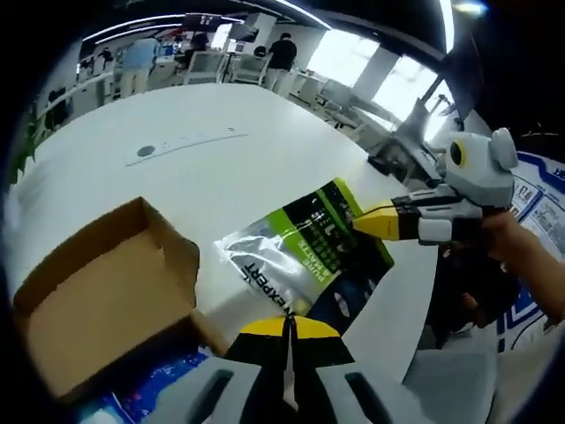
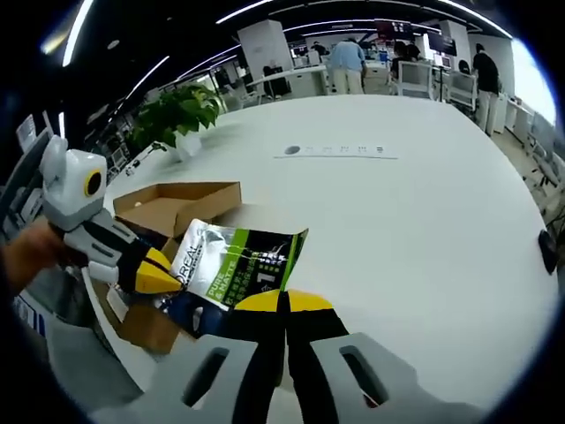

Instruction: Operate the shoe box by opening the lid, removing the specified soft item, and placing it in the target area until the item is outside and the box remains undamaged.

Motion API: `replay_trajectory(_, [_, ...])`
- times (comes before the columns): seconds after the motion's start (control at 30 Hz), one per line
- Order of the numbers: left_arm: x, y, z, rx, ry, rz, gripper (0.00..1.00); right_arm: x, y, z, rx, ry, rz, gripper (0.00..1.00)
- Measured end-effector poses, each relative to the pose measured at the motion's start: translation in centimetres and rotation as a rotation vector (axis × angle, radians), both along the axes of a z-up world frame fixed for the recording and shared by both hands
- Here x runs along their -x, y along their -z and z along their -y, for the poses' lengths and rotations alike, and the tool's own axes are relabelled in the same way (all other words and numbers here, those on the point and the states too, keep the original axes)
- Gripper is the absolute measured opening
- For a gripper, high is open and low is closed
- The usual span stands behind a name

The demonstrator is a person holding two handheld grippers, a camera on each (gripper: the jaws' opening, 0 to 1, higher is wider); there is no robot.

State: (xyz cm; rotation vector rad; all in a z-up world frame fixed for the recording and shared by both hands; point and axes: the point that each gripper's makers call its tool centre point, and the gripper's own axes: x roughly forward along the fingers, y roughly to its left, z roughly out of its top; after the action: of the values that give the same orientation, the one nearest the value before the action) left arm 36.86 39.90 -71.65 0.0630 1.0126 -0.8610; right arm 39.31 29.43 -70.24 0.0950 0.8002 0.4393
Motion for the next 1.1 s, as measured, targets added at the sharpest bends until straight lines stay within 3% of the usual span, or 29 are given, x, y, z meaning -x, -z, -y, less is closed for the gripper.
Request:
replay_trajectory(0.2, [-0.3,1.4,0.3,-0.149,0.122,0.033,0.00,-0.6,1.1,0.0,0.015,-0.005,-0.013,0.00])
replay_trajectory(0.53, [-1.0,3.3,1.2,-0.272,0.231,0.057,0.00,-1.6,2.9,0.4,0.052,-0.013,-0.024,0.00])
replay_trajectory(0.73, [-1.0,4.7,1.5,-0.395,0.352,0.090,0.00,-2.0,4.8,0.6,0.086,-0.024,-0.037,0.00])
replay_trajectory(1.1, [-1.7,6.0,1.6,-0.433,0.397,0.102,0.00,-2.5,6.9,1.1,0.114,-0.031,-0.055,0.00])
